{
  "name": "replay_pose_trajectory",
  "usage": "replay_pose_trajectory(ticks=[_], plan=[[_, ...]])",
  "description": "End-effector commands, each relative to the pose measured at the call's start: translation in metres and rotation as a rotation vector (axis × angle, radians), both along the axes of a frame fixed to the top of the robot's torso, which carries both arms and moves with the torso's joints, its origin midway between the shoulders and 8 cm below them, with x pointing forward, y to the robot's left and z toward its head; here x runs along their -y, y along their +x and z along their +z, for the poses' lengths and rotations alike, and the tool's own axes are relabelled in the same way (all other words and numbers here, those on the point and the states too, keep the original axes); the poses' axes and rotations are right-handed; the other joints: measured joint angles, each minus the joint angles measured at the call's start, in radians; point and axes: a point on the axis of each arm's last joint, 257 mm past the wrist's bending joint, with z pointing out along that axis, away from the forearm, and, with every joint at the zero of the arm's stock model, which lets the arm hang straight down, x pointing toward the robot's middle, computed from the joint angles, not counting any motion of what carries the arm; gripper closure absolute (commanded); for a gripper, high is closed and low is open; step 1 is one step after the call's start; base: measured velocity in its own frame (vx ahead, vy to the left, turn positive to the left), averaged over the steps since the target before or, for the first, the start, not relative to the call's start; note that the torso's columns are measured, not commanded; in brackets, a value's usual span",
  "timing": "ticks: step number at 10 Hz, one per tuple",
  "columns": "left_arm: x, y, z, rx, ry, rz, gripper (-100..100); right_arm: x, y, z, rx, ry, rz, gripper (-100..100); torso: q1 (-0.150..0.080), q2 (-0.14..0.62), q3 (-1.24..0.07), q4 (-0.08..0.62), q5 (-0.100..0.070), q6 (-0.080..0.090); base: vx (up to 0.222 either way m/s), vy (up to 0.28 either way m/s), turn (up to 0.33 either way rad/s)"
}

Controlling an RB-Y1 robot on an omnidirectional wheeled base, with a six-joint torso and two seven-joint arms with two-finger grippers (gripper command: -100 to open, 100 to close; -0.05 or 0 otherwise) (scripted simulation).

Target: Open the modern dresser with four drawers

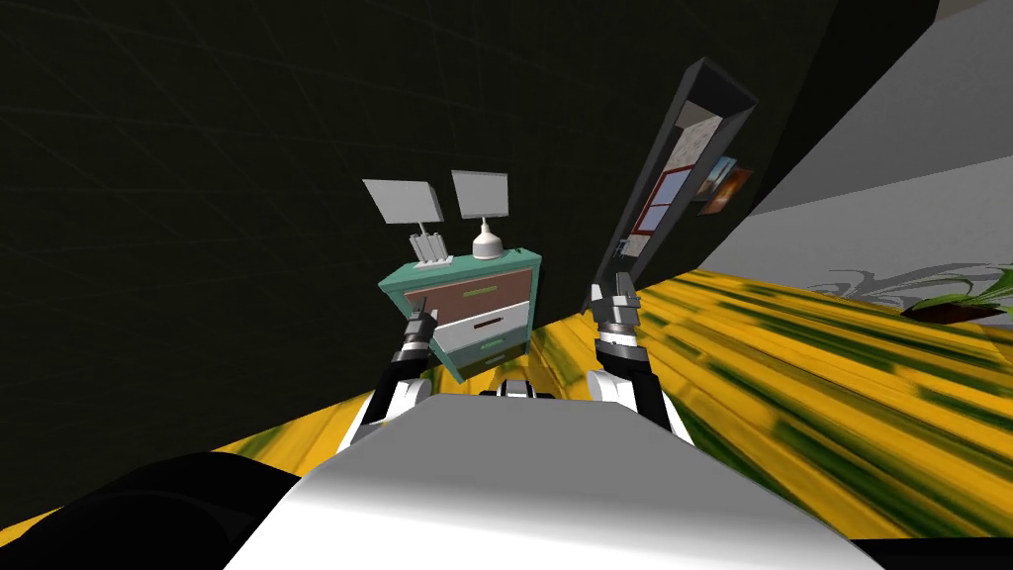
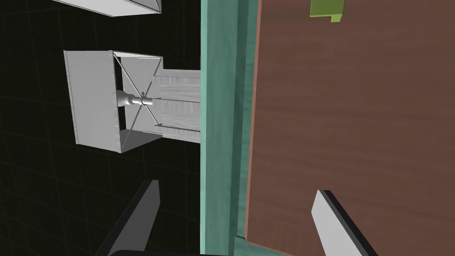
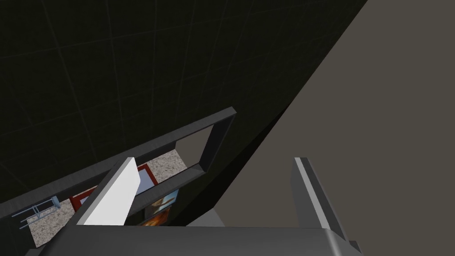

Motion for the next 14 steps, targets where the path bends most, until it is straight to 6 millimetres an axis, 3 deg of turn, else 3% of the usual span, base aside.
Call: replay_pose_trajectory(ticks=[1, 12, 14], plan=[[-0.012, 0.001, -0.014, -0.057, -0.035, 0.016, -100, 0.000, 0.000, 0.000, 0.000, 0.000, 0.000, 0, -0.001, -0.001, 0.000, 0.000, 0.000, 0.000, 0.142, -0.167, 0.123], [-0.045, 0.003, -0.058, -0.229, -0.157, 0.059, -100, 0.000, 0.000, 0.000, 0.000, 0.000, 0.000, 0, 0.003, 0.002, 0.001, 0.001, 0.001, 0.000, 0.090, -0.138, 0.083], [-0.043, -0.001, -0.049, -0.220, -0.147, 0.057, -100, 0.000, 0.000, 0.000, 0.000, 0.000, 0.000, 0, 0.005, 0.003, 0.002, 0.001, 0.001, 0.000, 0.059, -0.025, 0.008]])
